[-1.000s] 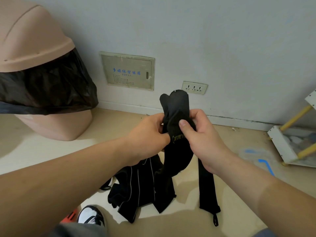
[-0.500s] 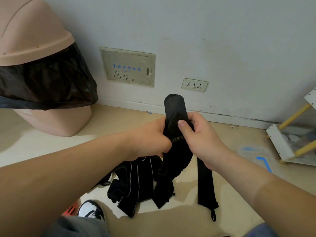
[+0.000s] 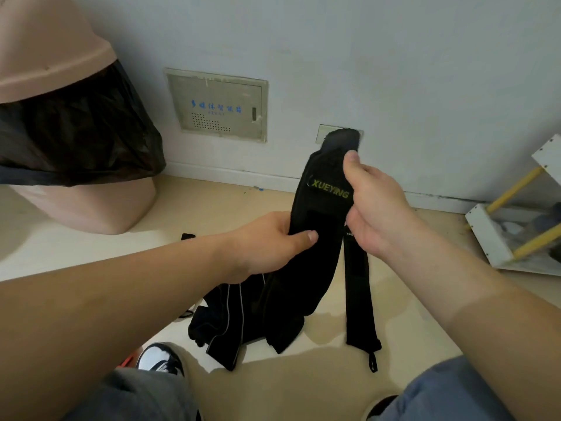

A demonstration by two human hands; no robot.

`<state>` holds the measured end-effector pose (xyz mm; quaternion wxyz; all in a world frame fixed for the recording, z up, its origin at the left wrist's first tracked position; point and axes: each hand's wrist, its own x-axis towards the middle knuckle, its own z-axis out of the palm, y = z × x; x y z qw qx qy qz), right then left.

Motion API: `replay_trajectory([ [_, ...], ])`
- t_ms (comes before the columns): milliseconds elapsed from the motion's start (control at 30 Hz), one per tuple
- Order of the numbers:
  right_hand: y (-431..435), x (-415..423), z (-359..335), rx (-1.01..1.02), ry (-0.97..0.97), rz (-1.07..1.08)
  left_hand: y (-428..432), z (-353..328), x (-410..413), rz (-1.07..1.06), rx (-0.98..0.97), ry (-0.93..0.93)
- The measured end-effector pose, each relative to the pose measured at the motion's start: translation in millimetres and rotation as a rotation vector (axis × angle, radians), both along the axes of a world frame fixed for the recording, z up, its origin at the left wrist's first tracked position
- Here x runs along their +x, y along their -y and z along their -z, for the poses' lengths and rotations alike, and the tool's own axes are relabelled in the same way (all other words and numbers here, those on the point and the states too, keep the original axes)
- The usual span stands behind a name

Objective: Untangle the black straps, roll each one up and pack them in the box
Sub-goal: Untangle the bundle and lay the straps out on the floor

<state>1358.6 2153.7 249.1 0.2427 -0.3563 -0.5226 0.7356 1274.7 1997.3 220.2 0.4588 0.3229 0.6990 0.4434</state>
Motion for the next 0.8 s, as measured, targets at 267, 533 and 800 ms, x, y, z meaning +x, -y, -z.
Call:
replay_trajectory([
  [267, 13.7, 1.3, 10.8, -0.051, 0.295, -0.374, -24.3, -9.1, -7.3, -0.312, 0.106, 0.053],
  [533, 18.2, 7.4, 29.0, 0.126, 0.302, -0.302, -37.8, -7.4, 9.5, -0.430, 0.151, 0.291],
  [800, -9.4, 21.5, 36.1, -0.093, 0.213, -0.384, -23.9, -1.1, 20.7, -0.115, -0.028, 0.183],
])
